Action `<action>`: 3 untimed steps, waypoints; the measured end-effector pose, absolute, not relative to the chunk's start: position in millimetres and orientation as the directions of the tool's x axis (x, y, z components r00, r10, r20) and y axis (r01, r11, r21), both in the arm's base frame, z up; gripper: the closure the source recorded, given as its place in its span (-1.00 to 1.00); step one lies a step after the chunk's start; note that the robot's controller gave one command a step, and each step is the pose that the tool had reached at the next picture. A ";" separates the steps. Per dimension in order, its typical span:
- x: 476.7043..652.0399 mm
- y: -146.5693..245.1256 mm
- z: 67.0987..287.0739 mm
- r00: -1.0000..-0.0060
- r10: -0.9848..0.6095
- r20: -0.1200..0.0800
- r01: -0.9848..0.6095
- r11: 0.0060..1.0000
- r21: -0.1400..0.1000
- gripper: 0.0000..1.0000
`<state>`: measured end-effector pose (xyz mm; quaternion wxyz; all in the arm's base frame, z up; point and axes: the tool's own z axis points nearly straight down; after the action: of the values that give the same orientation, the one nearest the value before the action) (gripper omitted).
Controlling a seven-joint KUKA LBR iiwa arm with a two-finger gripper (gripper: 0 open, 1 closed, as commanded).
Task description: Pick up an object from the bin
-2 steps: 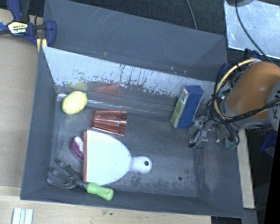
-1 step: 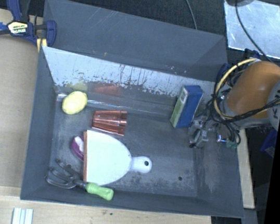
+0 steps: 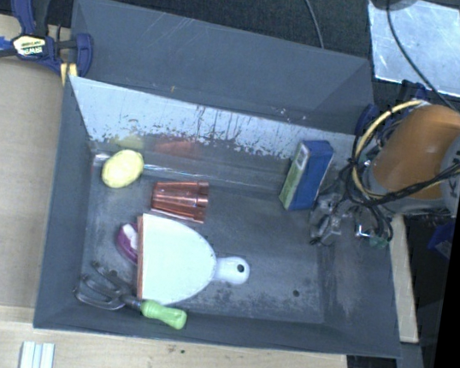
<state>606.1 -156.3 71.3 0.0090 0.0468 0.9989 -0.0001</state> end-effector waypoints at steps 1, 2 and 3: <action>611.0 -157.4 71.2 -0.958 0.287 -0.020 0.287 0.958 0.005 1.00; 621.1 -159.4 84.5 -0.993 0.112 -0.024 0.112 0.994 0.000 1.00; 621.2 -157.2 82.8 -0.960 0.279 -0.023 0.279 0.960 0.004 1.00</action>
Offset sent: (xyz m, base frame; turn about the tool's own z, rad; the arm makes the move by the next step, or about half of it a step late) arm 0.0134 -0.0024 0.0117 0.0188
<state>621.2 -157.2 82.8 0.0117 0.1411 0.9899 0.0006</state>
